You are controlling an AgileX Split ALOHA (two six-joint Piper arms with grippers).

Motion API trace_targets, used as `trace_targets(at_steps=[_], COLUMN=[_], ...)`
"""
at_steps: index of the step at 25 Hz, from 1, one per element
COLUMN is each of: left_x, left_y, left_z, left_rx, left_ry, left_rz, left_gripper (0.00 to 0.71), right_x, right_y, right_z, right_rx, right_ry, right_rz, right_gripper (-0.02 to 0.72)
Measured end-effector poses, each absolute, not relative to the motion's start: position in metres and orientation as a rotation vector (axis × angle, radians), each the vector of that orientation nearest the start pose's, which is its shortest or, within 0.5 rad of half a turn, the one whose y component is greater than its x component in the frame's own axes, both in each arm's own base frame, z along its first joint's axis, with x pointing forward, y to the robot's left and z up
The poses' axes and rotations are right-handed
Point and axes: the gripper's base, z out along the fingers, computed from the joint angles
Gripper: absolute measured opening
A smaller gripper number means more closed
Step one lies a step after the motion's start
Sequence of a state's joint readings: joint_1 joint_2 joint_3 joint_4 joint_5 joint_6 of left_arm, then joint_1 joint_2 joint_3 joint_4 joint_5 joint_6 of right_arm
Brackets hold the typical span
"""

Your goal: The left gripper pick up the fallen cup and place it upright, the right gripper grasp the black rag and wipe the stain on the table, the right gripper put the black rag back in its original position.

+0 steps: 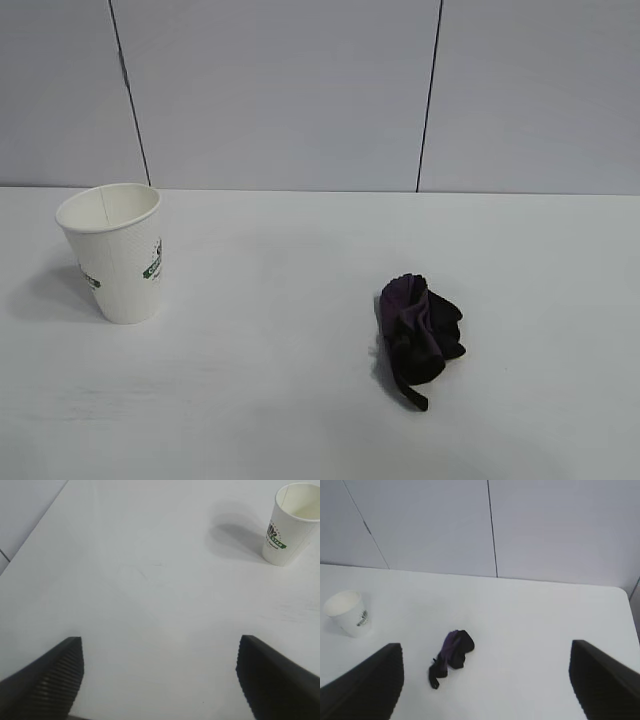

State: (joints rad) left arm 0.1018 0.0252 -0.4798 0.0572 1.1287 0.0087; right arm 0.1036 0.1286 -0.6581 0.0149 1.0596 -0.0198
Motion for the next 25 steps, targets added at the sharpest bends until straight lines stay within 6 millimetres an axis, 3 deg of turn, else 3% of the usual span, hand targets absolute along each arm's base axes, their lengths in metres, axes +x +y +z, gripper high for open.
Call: trace_targets(at_steps=[4,7,12,25], left_x=[-0.003,-0.003,-0.003,-0.003], left_y=[0.004,0.004,0.004,0.004], left_z=[0.267,0.267,0.267,0.267], left_rx=[-0.104,-0.104,-0.104,-0.104], left_ry=[2.157,2.157,2.157,2.157], left_rz=[0.134,0.134,0.134,0.134], left_gripper=[0.600,0.600,0.600,0.600], right_x=[0.002,0.003,0.002,0.003], right_y=[0.001,0.001,0.001,0.001], right_z=[0.290,0.279,0.276,0.267], right_rx=[-0.124,-0.087,-0.005,0.000], right_ry=[2.062,2.082,2.080,2.129], right_rz=[0.068,0.045,-0.006,-0.016], right_gripper=[0.622,0.622,0.622,0.622])
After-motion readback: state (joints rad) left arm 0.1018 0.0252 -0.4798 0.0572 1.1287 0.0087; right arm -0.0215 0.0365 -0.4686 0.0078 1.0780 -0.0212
